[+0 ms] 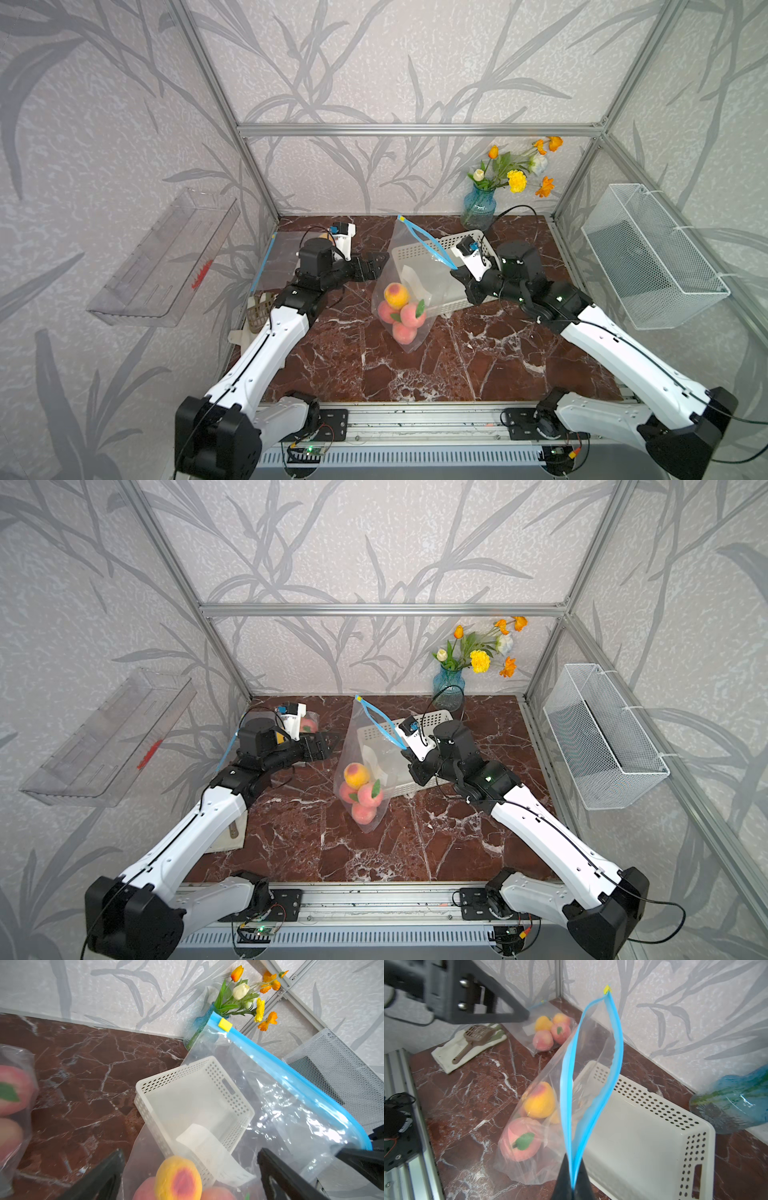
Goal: Place the peach in a zip-top bag and seal the zipper
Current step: Adjust the zipper food storage bag at the center of the board.
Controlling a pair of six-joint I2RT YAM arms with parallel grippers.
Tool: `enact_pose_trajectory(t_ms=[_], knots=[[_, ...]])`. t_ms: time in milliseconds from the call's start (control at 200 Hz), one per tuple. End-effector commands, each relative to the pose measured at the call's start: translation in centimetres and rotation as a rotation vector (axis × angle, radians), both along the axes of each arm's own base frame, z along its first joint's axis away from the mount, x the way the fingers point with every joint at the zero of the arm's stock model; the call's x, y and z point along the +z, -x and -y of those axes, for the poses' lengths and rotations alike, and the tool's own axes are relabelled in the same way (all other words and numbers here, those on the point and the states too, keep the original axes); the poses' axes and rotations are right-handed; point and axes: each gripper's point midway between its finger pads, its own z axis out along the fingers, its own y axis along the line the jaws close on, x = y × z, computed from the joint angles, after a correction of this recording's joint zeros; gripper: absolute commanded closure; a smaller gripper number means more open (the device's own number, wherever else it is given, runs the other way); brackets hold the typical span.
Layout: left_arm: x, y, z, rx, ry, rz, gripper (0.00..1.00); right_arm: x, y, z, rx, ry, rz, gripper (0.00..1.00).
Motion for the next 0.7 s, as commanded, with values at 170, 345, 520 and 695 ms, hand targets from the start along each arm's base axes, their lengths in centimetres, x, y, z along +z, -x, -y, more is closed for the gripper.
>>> enact_pose_trajectory(t_ms=[170, 345, 520, 695], knots=[[4.6, 0.8, 2.7, -0.392, 0.050, 0.232, 0.00, 1.9, 4.6, -1.4, 0.231, -0.098, 0.002, 1.00], [5.0, 1.8, 2.9, -0.471, 0.016, 0.315, 0.00, 3.1, 5.7, -1.3, 0.275, -0.108, 0.015, 1.00], [4.2, 3.3, 3.5, -0.564, 0.000, 0.387, 0.06, 3.3, 5.3, -0.9, 0.246, -0.091, 0.039, 1.00], [4.3, 4.9, 3.3, -0.607, -0.032, 0.448, 0.31, 3.6, 4.0, 0.0, 0.168, -0.057, 0.085, 1.00]])
